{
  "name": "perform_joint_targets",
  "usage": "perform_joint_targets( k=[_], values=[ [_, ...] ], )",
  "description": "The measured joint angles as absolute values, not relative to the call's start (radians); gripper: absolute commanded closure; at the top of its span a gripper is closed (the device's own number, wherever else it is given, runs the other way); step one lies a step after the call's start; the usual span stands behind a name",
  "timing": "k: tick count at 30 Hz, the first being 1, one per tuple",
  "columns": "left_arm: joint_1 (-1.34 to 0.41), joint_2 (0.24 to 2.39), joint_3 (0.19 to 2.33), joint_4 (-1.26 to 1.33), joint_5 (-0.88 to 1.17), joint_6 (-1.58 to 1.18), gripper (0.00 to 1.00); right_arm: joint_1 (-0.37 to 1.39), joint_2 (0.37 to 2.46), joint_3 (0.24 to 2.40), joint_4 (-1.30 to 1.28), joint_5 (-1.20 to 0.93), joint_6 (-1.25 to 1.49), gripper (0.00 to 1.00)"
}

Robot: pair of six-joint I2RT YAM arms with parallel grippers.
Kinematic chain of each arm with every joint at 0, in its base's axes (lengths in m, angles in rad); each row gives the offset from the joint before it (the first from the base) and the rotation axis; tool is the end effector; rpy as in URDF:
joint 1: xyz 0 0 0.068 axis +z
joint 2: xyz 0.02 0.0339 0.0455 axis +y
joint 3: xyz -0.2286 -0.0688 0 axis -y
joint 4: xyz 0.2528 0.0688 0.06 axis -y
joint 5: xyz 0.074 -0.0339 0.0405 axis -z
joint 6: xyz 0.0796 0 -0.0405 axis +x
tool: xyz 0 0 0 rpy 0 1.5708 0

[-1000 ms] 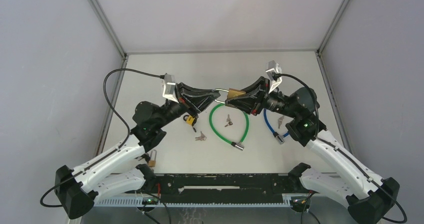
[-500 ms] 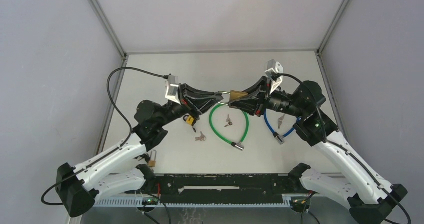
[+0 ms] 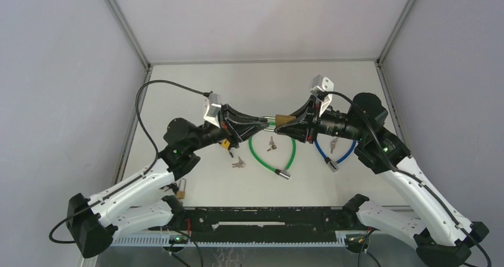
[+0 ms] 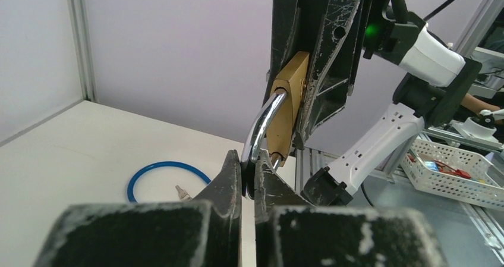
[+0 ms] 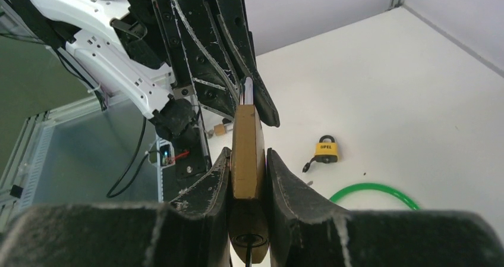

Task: Lock with the key
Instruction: Lock the lock.

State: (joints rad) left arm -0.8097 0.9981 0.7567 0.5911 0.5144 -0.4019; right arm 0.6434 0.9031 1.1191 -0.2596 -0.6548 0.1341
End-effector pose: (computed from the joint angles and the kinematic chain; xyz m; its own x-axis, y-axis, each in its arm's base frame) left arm 0.1720 -0.2374 0.3525 -0.1538 -0.3323 -0.9306 0.9660 0.1475 -0.2124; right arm 0.1706 0.1885 0.3998 -0.1633 0.0101 -0.9865 -0.9493 0.2707 0.1599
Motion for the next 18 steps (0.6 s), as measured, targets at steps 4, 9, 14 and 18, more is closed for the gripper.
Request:
perform_joint_targets(
  k=[4,9,14,18],
  values=[
    [-0.812,0.990,0.757,0.579,0.537,-0.400,1.00,0.649,0.912,1.167,-0.342,-0.646,0.089,1.00],
    [-0.817,0.990,0.757,0.576,0.561,-0.399,1.00,0.654,0.906,1.172,-0.368,-0.643,0.079,1.00],
    [-0.818,0.987,0.749,0.581,0.561,-0.395,1.00,0.656,0.902,1.172,-0.367,-0.640,0.085,1.00],
    [-0.823,0.981,0.738,0.592,0.559,-0.387,1.00,0.657,0.895,1.171,-0.365,-0.640,0.101,1.00]
  ],
)
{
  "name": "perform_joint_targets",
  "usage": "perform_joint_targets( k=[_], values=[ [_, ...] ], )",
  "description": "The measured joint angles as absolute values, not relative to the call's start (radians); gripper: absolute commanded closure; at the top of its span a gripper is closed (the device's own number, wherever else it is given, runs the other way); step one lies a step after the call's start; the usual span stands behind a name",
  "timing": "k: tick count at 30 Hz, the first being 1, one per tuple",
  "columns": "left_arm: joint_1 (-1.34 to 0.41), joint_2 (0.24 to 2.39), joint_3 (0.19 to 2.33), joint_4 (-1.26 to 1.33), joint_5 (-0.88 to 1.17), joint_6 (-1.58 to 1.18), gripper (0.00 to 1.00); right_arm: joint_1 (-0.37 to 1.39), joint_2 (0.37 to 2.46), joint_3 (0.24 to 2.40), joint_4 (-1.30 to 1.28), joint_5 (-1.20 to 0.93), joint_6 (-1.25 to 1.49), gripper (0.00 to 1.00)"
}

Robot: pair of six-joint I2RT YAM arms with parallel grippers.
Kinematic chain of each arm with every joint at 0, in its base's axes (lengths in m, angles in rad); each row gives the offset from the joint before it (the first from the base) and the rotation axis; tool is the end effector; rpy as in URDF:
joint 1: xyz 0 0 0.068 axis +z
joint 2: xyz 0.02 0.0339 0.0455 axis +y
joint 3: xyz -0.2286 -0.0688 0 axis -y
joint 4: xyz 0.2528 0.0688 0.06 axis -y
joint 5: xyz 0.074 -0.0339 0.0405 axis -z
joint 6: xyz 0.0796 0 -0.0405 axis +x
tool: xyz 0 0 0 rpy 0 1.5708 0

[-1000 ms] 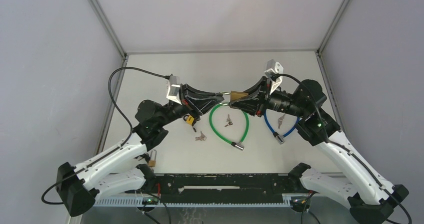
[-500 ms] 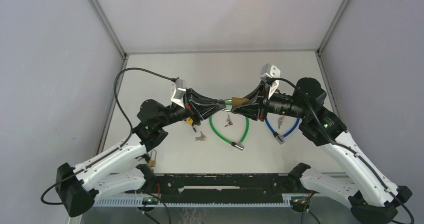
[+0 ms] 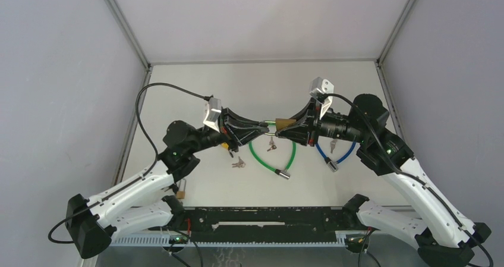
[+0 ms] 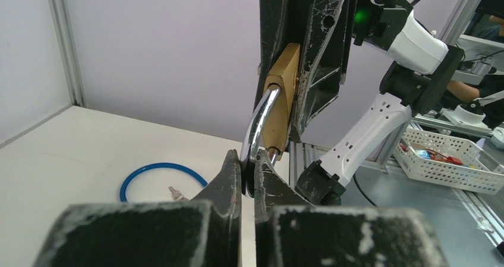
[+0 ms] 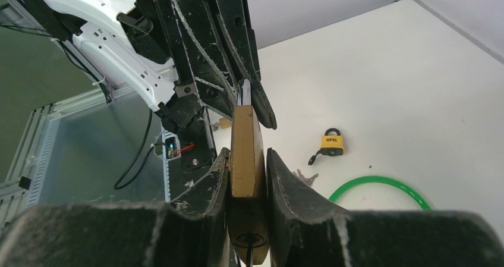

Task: Lock with the key
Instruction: Lock the lock.

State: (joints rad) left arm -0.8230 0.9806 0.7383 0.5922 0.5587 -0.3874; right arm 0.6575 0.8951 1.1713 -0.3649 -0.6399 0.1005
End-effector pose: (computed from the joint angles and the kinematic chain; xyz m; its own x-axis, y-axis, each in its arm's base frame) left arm 0.1632 -0.2380 0.3495 -0.1470 -0.3126 -0.9384 0.9772 0.1009 -0.1866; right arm 0.1619 0.1850 0.4063 -0.1662 -0.0266 -0.9857 -0.9491 0.2755 0.1526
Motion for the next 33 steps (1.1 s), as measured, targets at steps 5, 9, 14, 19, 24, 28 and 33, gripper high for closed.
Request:
perform_joint_targets(
  k=[5,9,14,19,24,28,33],
  values=[
    [-0.846,0.979,0.733,0.613,0.545,-0.357,1.00,0.658,0.874,1.137,-0.322,-0.636,0.138,1.00],
    [-0.860,0.982,0.724,0.648,0.534,-0.357,1.00,0.670,0.851,1.091,-0.256,-0.626,0.173,1.00],
    [-0.860,1.014,0.721,0.710,0.491,-0.371,1.00,0.696,0.859,1.087,-0.192,-0.564,0.167,1.00],
    [-0.860,1.049,0.728,0.757,0.435,-0.389,1.00,0.702,0.895,1.119,-0.168,-0.524,0.143,1.00],
    [-0.860,1.071,0.738,0.786,0.387,-0.403,1.00,0.700,0.905,1.120,-0.145,-0.491,0.123,1.00],
    [-0.860,1.081,0.741,0.764,0.358,-0.401,1.00,0.678,0.896,1.070,-0.094,-0.492,0.128,1.00],
    [-0.862,1.110,0.749,0.759,0.311,-0.402,1.00,0.661,0.899,1.041,-0.061,-0.474,0.126,1.00]
  ],
)
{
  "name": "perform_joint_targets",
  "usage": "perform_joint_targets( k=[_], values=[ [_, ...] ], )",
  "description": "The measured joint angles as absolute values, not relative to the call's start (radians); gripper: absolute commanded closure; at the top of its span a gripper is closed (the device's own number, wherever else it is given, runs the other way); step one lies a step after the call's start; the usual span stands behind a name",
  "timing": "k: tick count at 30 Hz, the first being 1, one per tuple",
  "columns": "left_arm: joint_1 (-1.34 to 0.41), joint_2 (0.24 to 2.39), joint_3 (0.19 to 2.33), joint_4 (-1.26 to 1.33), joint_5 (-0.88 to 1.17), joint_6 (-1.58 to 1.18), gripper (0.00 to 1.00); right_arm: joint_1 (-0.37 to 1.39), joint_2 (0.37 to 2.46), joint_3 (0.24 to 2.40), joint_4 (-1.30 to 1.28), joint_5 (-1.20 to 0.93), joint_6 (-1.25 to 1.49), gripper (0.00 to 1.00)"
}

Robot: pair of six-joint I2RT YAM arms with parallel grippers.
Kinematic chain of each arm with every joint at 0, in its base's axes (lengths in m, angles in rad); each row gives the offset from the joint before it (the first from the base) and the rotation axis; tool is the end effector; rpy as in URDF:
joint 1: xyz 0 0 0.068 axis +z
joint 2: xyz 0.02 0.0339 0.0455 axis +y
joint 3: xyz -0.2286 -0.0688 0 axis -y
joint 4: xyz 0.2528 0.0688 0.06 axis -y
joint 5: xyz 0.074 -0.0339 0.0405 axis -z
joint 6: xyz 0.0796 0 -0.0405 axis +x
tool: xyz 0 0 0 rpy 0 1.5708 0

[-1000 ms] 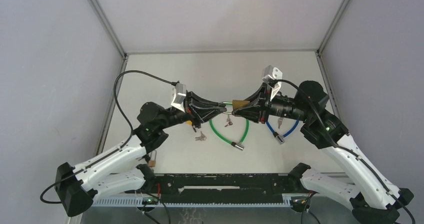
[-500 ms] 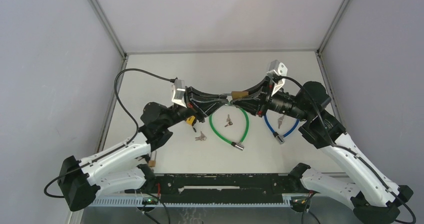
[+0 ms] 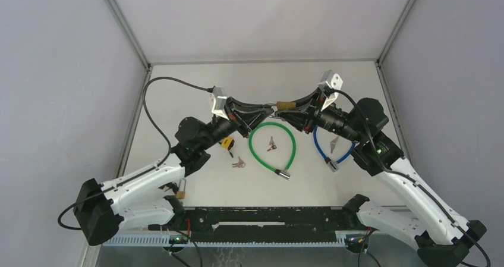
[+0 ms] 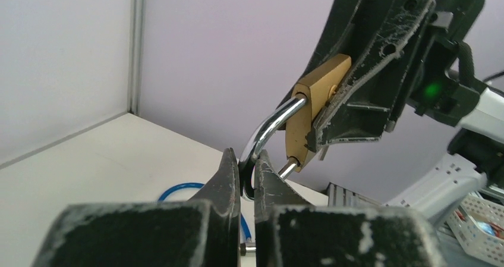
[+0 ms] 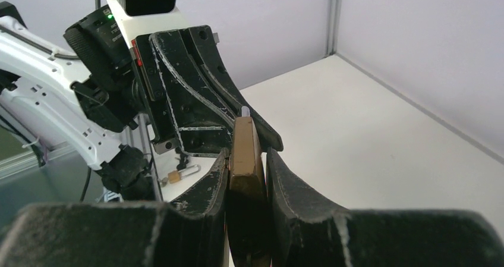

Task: Lock with the key
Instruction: Lock the lock.

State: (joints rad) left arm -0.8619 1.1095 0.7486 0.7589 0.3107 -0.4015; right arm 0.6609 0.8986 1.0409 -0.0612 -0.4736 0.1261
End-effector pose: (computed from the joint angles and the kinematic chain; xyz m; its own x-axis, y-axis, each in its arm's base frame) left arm 0.1860 -0.2542 0.3431 -0.1219 -0.4294 -0.8948 0.9327 0.2586 -0.2512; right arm 0.1859 0.1906 0.3993 -0.0504 0.1026 -0.9934 -0.9060 0.4139 0.0887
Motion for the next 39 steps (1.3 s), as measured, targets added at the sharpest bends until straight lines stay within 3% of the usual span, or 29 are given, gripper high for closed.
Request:
perform_joint_targets(
  k=[24,30,39],
  values=[
    [-0.862,1.218,0.897,0.685,0.133,-0.305,1.00,0.559,0.989,1.041,0.077,-0.463,0.118,1.00],
    [-0.862,1.183,0.959,0.520,0.187,-0.200,1.00,0.487,1.003,1.041,0.106,-0.646,0.110,1.00],
    [-0.868,1.145,1.027,0.387,0.438,-0.167,1.00,0.384,0.966,1.041,0.192,-0.961,0.160,1.00]
  ],
)
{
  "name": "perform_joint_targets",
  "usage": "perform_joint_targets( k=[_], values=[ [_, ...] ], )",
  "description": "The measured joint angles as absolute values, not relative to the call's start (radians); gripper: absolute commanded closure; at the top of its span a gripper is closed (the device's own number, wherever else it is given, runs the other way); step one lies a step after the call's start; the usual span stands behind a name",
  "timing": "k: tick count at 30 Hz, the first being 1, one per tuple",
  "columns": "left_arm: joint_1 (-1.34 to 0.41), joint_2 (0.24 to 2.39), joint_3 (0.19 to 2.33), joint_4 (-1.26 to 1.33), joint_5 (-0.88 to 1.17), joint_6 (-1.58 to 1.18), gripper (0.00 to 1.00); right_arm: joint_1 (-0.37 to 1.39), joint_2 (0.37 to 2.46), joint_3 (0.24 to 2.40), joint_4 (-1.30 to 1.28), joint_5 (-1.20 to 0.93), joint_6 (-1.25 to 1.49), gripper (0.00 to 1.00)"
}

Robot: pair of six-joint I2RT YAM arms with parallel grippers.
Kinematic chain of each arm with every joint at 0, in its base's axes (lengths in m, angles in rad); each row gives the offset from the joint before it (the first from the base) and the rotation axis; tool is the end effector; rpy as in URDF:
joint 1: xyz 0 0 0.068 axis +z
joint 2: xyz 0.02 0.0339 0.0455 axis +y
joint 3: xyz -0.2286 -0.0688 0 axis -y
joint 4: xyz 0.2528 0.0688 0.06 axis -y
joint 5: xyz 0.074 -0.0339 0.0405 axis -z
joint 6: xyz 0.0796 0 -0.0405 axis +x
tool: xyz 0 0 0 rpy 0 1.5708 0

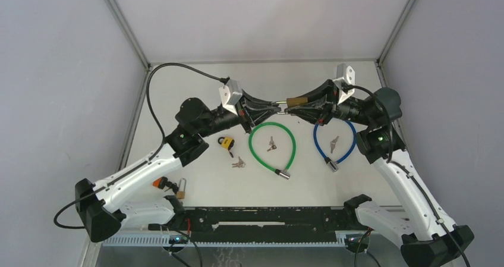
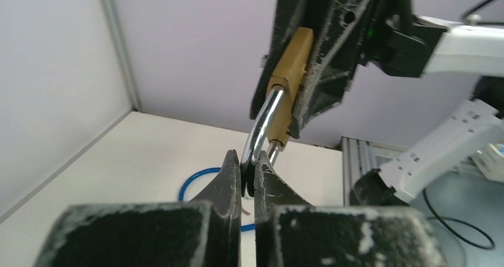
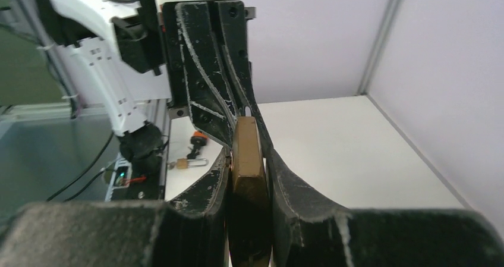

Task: Lock with the key
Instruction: Lock the lock.

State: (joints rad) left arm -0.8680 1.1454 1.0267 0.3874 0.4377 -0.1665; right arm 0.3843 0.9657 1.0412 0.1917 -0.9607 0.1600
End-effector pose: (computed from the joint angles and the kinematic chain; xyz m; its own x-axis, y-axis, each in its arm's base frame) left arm 0.1841 -0.2695 0.3902 0.0109 -0.2451 -0.9694 0.9705 0.2363 -0.0488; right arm 0.2100 0.1553 0.4120 0.0907 0.1351 -0.9867 -0.9745 0.2160 -0.0600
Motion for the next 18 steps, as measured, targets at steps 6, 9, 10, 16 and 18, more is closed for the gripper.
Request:
perform_joint_targets(
  k=[6,9,10,16,18],
  values=[
    [-0.888,1.140,1.027,0.414,0.573,-0.190,1.00,0.369,0.965,1.062,0.270,-1.105,0.224,1.00],
    [-0.902,1.139,1.027,0.428,0.609,-0.214,1.00,0.368,0.962,1.069,0.302,-1.143,0.253,1.00],
    [-0.906,1.137,1.027,0.426,0.612,-0.221,1.00,0.368,0.959,1.065,0.314,-1.147,0.268,1.00],
    [-0.916,1.130,1.027,0.375,0.602,-0.229,1.00,0.372,0.950,1.011,0.410,-1.150,0.341,1.00],
    [-0.918,1.130,1.029,0.361,0.598,-0.229,1.00,0.379,0.950,1.005,0.426,-1.138,0.350,1.00]
  ],
)
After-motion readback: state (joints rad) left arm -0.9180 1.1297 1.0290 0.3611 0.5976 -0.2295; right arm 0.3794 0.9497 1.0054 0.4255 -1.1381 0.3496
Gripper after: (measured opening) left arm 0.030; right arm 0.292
